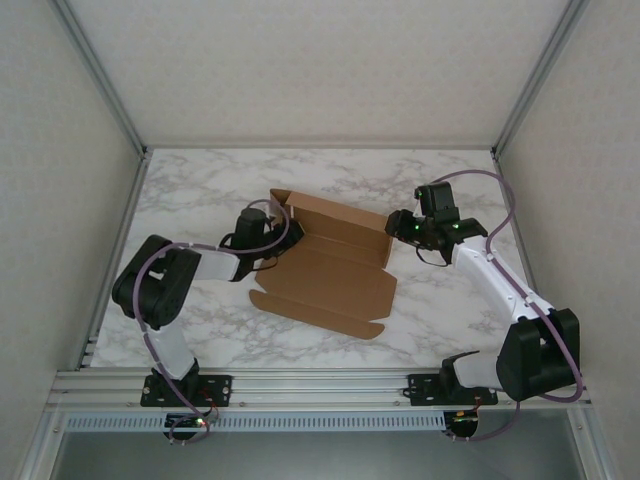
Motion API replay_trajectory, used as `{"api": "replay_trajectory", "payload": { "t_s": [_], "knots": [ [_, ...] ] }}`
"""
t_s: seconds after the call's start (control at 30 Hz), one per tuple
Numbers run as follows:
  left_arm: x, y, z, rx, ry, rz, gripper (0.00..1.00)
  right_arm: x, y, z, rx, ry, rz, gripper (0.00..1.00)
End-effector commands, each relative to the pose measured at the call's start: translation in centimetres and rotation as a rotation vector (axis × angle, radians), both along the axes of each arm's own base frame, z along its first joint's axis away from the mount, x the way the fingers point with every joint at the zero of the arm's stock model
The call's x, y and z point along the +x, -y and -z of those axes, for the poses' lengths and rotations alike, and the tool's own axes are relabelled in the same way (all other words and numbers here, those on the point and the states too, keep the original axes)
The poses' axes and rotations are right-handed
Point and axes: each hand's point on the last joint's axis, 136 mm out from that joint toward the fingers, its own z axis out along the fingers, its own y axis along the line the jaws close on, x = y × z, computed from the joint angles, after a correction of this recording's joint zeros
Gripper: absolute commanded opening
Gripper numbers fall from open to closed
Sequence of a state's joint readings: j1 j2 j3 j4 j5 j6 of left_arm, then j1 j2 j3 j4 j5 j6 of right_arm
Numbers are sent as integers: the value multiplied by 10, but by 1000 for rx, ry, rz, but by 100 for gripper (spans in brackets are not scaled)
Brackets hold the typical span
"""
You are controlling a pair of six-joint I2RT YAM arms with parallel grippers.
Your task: Fold the paper box
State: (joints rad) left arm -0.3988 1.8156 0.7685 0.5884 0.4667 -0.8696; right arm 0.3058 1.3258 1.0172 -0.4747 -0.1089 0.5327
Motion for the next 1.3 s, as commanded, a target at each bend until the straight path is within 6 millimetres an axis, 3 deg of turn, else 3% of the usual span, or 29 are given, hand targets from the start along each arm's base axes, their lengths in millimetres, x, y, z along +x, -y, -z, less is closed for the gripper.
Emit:
{"api": "replay_trajectory", "payload": {
  "t_s": [0.0, 0.17, 0.3, 0.5, 0.67, 0.8, 0.9, 1.0, 1.1, 1.2, 1.27],
  "knots": [
    [-9, 12, 14, -28, -54, 47, 42, -17, 0, 28, -31, -120, -21, 44],
    [-11, 3, 45, 9, -145, 1, 41, -17, 0, 30, -31, -127, -19, 44],
    [-10, -3, 42, 22, -143, -21, 41, -17, 1, 29, -41, -125, -23, 45],
    [-9, -18, -16, 95, -24, -51, 49, -16, 7, 21, -75, -105, -16, 45],
    [-29, -37, -60, 205, 17, -44, 56, -15, 7, 20, -78, -97, -21, 44],
    [-44, -56, -96, 260, 74, -66, 56, -14, 4, 18, -67, -88, -29, 44],
    [-44, -75, -148, 266, 198, -143, 51, -13, 2, 16, -60, -79, -41, 44],
    [-26, -112, -204, 244, 314, -294, 50, -12, 0, 16, -52, -77, -50, 45],
    [11, -155, -231, 256, 351, -458, 54, -12, -3, 16, -40, -80, -62, 45],
    [62, -176, -221, 284, 345, -514, 56, -11, -6, 14, -35, -76, -71, 44],
    [100, -183, -191, 277, 298, -500, 55, -12, -7, 13, -29, -78, -79, 44]
  ]
}}
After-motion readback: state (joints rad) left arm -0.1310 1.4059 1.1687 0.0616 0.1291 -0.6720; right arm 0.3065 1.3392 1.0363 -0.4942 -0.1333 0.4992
